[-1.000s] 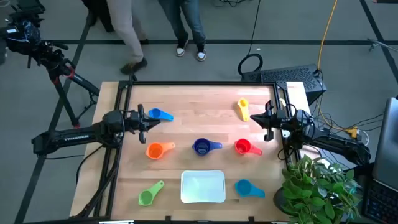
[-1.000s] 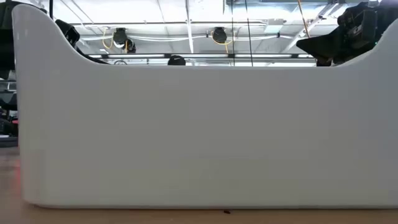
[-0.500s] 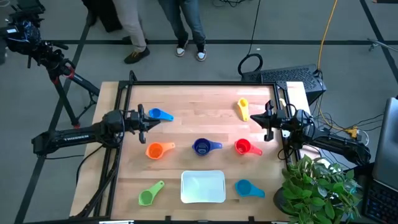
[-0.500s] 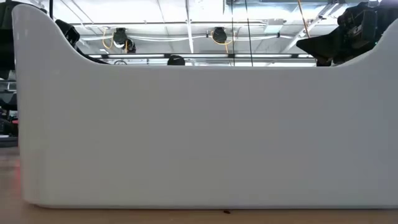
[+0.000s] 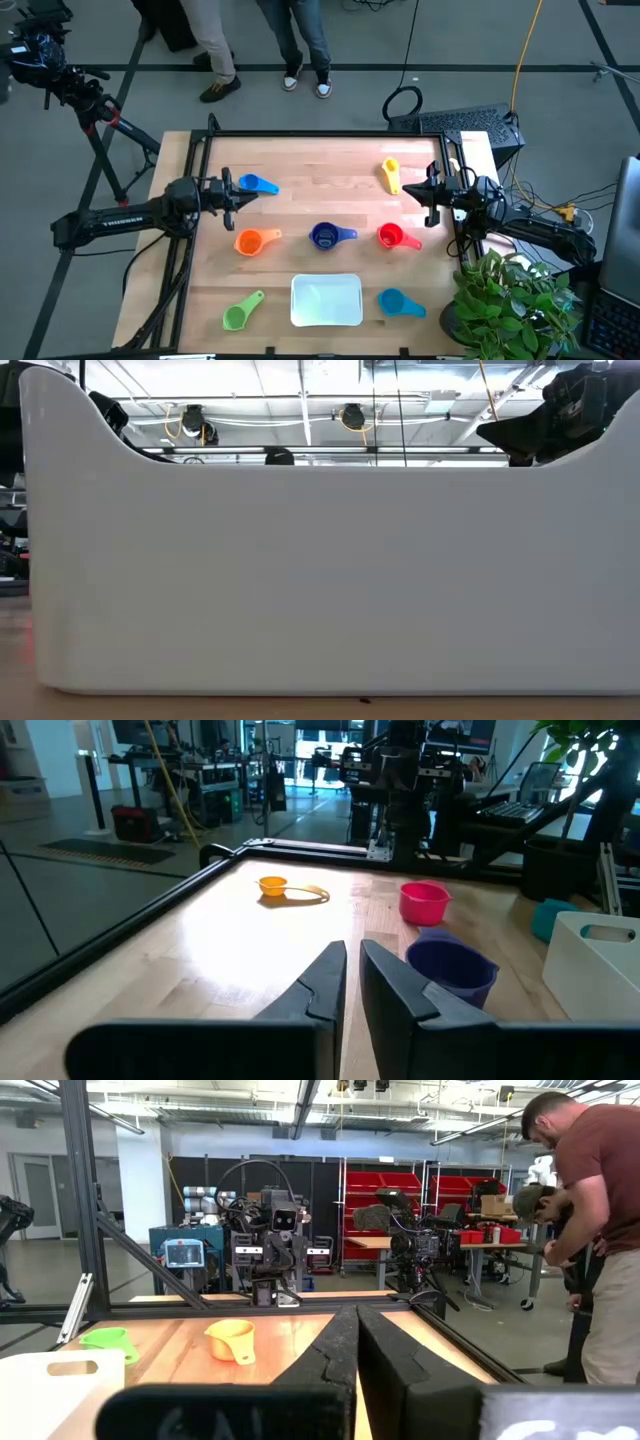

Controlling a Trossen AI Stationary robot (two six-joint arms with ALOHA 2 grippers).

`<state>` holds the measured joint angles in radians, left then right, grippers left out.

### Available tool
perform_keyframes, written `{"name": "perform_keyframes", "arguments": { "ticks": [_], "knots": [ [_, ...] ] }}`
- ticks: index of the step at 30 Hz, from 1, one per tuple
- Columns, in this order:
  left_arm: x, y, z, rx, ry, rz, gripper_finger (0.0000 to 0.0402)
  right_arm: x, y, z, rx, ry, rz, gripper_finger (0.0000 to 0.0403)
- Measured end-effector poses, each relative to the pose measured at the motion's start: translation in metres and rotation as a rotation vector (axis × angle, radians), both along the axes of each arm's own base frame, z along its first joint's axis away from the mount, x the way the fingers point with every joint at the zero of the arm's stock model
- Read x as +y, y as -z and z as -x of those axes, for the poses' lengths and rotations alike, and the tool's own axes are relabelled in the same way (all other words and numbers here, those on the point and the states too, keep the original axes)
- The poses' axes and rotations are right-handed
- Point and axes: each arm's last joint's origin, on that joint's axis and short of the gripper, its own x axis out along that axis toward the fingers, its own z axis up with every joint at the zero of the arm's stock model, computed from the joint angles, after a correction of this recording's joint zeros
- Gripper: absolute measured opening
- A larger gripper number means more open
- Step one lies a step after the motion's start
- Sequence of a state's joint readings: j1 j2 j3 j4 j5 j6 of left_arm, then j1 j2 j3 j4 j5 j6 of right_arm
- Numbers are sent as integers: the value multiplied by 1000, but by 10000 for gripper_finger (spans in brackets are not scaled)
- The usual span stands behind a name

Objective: Nest measuring cups in basket

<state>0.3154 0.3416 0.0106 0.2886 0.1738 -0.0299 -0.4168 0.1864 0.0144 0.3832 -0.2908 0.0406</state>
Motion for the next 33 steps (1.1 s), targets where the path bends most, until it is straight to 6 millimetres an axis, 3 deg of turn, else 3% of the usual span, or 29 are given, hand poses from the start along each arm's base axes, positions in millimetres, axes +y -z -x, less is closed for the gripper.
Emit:
{"name": "perform_keyframes", "arguments": {
  "ticks": [33],
  "knots": [
    [0,0,0,0,0,0,37,0,-4,1,-40,0,16,0]
  ]
}}
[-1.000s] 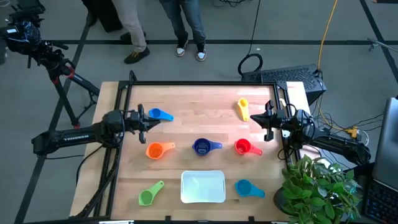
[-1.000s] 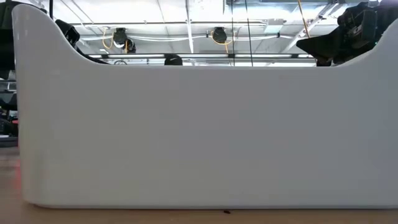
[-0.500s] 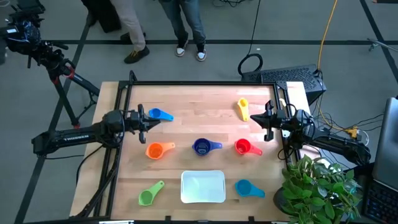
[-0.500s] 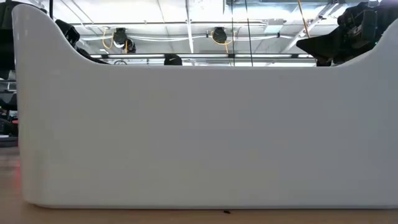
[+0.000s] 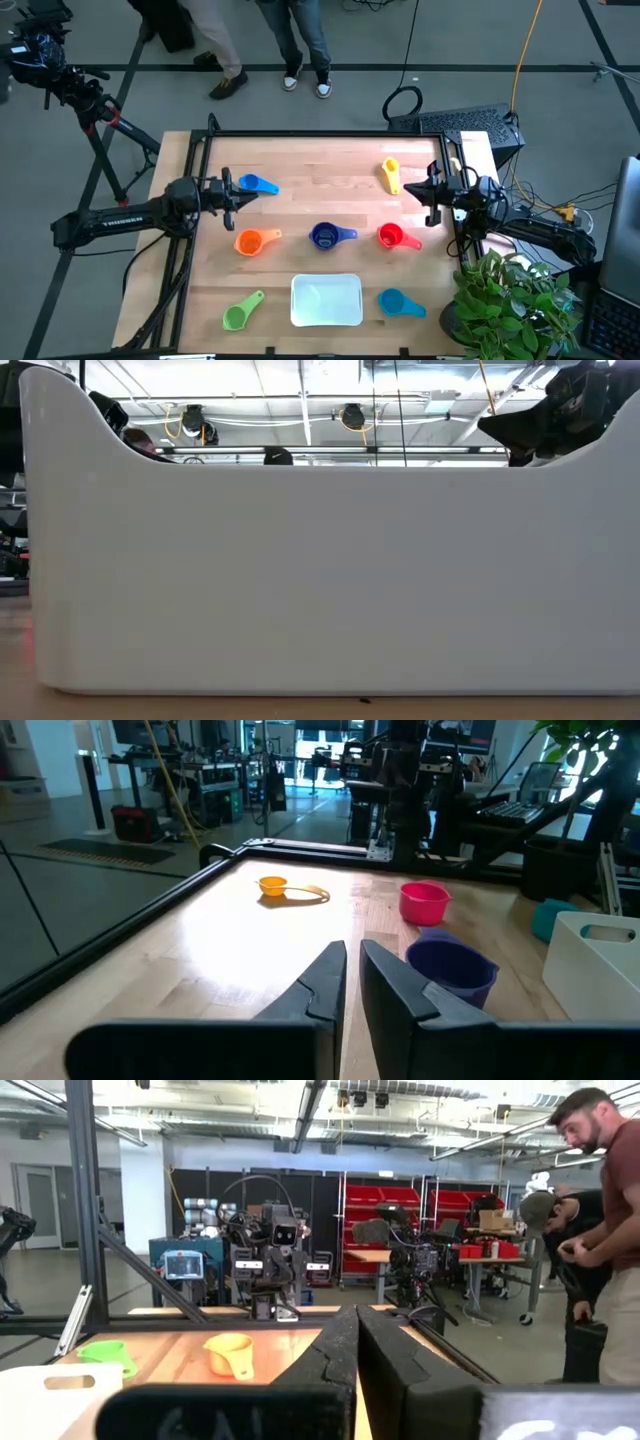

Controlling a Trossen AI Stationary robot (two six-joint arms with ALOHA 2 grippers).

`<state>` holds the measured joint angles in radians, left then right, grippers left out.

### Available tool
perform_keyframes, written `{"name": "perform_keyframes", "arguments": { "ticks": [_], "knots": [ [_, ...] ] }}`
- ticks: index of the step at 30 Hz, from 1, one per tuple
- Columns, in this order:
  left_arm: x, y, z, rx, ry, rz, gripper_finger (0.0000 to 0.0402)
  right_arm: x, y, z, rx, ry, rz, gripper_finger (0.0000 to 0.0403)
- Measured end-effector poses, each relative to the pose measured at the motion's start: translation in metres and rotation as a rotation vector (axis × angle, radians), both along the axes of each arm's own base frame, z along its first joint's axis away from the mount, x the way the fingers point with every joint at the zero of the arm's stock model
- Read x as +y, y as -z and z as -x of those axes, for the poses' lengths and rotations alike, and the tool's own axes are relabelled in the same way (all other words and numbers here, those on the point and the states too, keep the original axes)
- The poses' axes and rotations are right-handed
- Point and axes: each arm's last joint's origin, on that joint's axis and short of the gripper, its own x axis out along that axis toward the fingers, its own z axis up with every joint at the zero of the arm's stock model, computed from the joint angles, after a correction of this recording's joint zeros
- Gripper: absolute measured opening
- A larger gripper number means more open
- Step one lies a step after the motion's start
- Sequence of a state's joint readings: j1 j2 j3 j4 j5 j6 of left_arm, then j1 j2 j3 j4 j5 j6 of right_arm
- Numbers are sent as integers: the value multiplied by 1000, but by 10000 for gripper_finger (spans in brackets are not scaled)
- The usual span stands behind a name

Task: Nest measuring cups in basket
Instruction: Stack the orange measuring cup on top of the dark blue measuring cup

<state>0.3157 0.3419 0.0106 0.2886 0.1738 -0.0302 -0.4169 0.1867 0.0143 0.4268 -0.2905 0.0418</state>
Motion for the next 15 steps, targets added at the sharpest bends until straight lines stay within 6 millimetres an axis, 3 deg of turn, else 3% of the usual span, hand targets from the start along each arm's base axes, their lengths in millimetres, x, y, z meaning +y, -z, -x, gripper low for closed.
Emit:
{"name": "perform_keyframes", "arguments": {
  "ticks": [4,11,15],
  "knots": [
    [0,0,0,0,0,0,37,0,-3,1,-40,-29,-120,0],
    [0,0,0,0,0,0,37,-2,0,-6,21,-37,-163,0],
    [0,0,0,0,0,0,37,-4,-11,-12,43,-31,-147,0]
  ]
}}
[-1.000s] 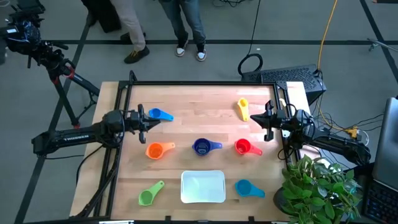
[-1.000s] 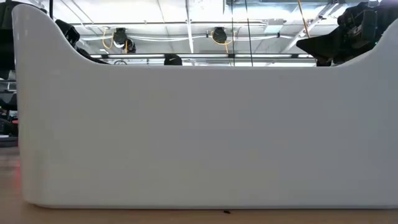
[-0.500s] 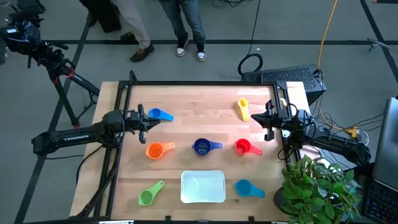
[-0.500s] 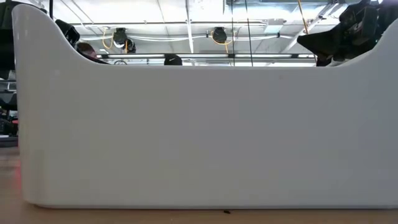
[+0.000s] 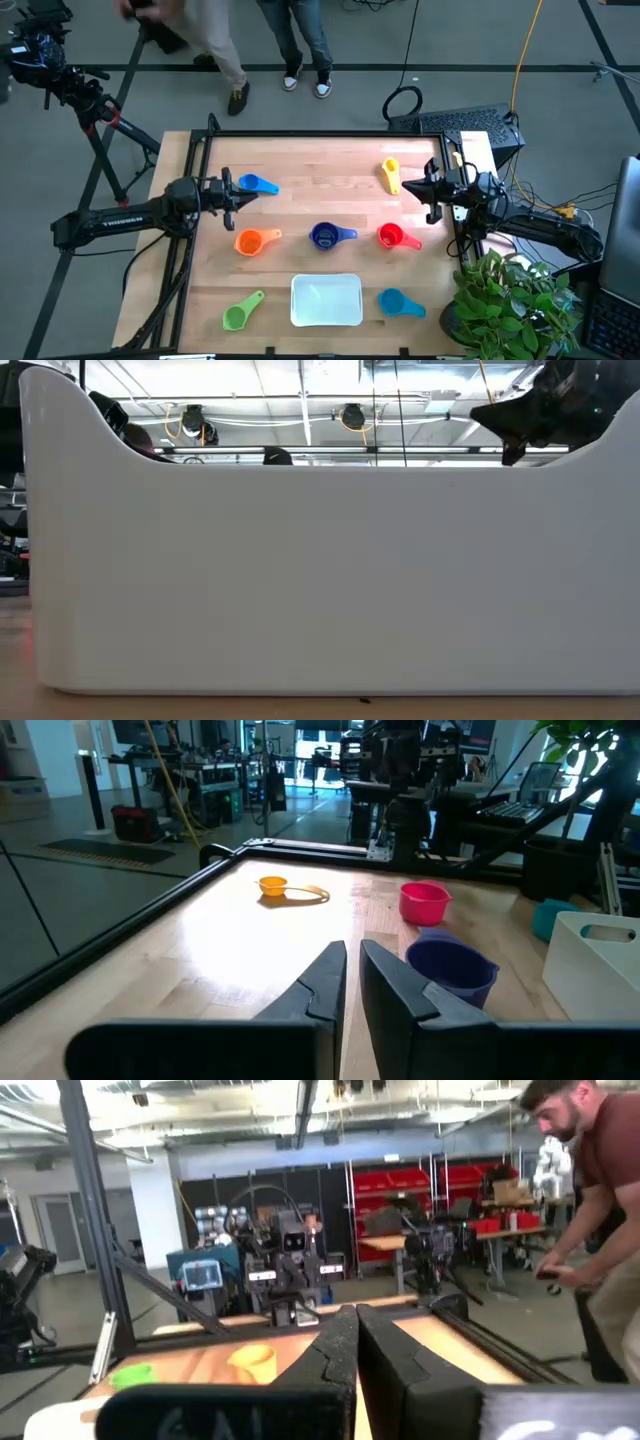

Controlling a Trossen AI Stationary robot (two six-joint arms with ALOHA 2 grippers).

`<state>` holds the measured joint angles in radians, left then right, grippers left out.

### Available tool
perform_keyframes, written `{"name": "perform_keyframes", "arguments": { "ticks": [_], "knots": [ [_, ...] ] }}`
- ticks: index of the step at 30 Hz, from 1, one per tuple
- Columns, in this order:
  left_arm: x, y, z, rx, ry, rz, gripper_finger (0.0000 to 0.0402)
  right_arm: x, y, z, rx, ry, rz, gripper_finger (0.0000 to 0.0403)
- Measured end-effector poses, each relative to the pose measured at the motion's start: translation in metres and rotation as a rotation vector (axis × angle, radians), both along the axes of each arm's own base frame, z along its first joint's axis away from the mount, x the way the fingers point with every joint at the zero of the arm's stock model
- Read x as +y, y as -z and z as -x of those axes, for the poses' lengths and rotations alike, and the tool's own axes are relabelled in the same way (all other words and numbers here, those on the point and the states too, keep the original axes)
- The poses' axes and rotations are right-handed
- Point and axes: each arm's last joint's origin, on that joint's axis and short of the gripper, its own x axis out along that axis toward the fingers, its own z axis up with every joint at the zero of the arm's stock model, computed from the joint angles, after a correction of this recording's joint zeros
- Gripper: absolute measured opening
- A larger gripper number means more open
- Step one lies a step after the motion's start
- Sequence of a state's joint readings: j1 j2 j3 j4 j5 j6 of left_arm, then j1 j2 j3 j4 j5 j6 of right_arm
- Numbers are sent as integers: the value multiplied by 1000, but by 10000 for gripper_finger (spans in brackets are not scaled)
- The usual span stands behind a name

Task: Nest measuring cups in basket
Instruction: Stack the orange measuring cup on top of the dark blue measuring cup

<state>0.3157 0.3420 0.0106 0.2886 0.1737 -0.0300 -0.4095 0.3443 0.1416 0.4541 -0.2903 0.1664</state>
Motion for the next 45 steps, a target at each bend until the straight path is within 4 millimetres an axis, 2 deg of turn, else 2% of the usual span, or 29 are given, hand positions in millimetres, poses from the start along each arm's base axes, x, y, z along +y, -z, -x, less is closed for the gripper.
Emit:
{"name": "perform_keyframes", "arguments": {
  "ticks": [3,12,20,24,29,36,41,45],
  "knots": [
    [0,0,0,0,0,0,37,-3,-2,-7,65,0,-26,0],
    [0,-2,0,-22,0,10,37,-13,-26,-32,182,-27,-15,0],
    [0,-9,0,-115,2,162,37,-15,-51,-57,198,-111,42,0],
    [-1,-12,0,-137,43,177,37,-14,-61,-74,215,-148,65,5],
    [-2,-31,-1,-120,92,200,37,-13,-69,-96,284,-190,56,43],
    [-4,-73,5,50,46,159,37,-10,-81,-112,294,-223,81,133],
    [-5,-85,11,193,30,203,38,-9,-84,-109,294,-219,82,176],
    [-8,-81,11,378,44,282,60,-9,-84,-108,297,-193,82,184]
  ]
}}
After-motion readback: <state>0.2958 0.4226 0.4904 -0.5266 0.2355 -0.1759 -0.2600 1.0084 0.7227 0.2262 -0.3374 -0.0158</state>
